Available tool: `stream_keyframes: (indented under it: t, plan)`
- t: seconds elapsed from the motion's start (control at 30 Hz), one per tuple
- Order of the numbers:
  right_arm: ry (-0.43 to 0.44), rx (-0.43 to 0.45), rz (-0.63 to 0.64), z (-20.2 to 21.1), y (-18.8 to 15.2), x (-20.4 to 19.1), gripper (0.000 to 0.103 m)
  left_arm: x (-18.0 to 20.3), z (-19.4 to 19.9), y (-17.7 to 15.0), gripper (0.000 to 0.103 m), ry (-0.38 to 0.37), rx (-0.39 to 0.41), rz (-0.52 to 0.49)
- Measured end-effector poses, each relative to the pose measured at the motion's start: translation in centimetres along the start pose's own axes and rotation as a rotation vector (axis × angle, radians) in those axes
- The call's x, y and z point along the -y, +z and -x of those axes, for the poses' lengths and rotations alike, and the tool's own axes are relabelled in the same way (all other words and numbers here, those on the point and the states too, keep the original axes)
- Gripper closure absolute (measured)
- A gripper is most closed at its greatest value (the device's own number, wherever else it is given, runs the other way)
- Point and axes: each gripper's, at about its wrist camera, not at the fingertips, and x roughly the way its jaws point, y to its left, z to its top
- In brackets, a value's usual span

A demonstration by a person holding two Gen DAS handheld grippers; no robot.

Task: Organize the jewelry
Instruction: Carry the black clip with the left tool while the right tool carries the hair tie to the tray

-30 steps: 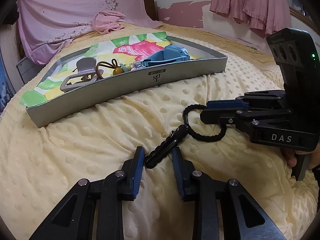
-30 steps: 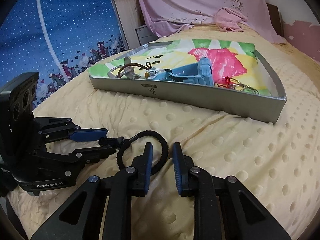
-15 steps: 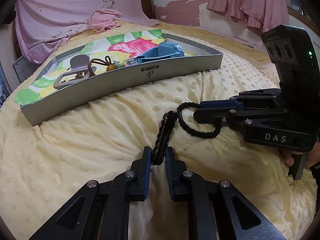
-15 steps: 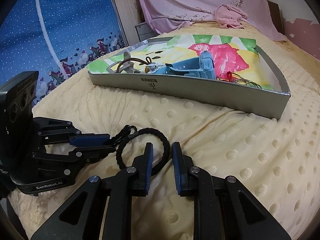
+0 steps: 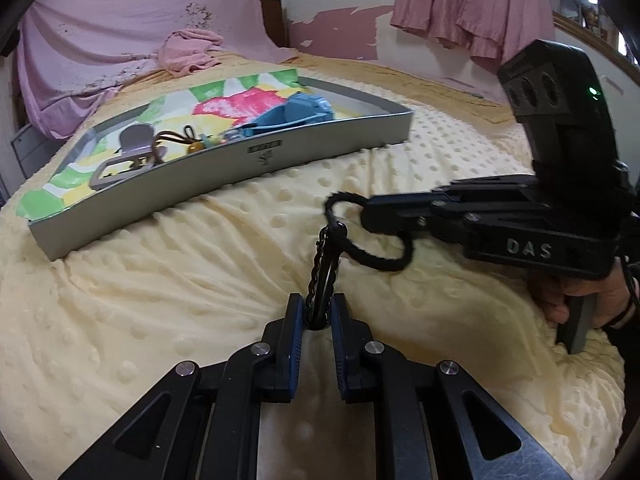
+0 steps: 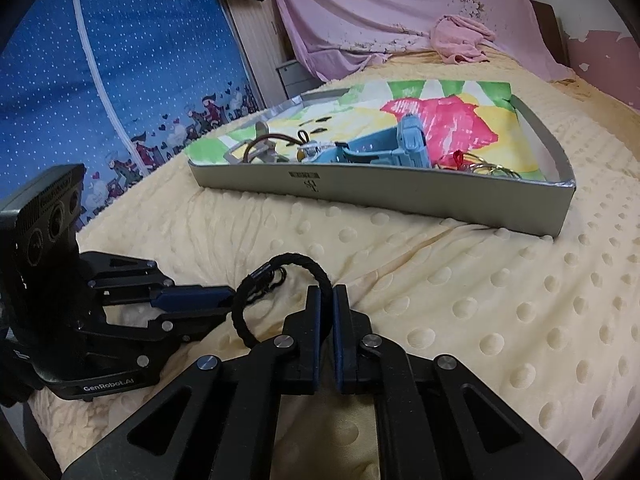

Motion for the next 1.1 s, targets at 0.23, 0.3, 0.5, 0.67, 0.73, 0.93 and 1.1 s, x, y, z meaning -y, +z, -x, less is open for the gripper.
stream_keyframes:
  t: [0.23, 0.3, 0.5, 0.67, 0.73, 0.93, 1.1]
  plan:
    - [0.023, 0.069, -0.032, 1.1, 0.0, 0.7, 0.098, 0.4, 1.0, -0.5, 0.09, 0.006, 0.038, 0.021]
    - [0.029, 0.092, -0.042, 1.4, 0.0, 0.8, 0.098, 0.3, 1.4, -0.6, 0.09, 0.013, 0.054, 0.04]
    - [0.05, 0.17, -0.076, 2.4, -0.1, 1.4, 0.098, -0.4, 2.6, -0.5, 0.09, 0.04, 0.124, 0.098]
    - [0.055, 0.198, -0.087, 2.6, 0.0, 1.7, 0.098, -0.4, 3.0, -0.4, 0.09, 0.054, 0.15, 0.117]
    - [0.059, 0.193, -0.087, 2.4, 0.0, 1.7, 0.098, -0.5, 3.3, -0.4, 0.09, 0.059, 0.164, 0.125]
    - [0.062, 0.201, -0.087, 2.5, -0.1, 1.6, 0.098, -0.6, 4.3, -0.6, 0.09, 0.071, 0.204, 0.162]
    - [0.061, 0.218, -0.083, 2.8, -0.1, 1.5, 0.098, -0.7, 5.2, -0.7, 0.09, 0.108, 0.251, 0.197]
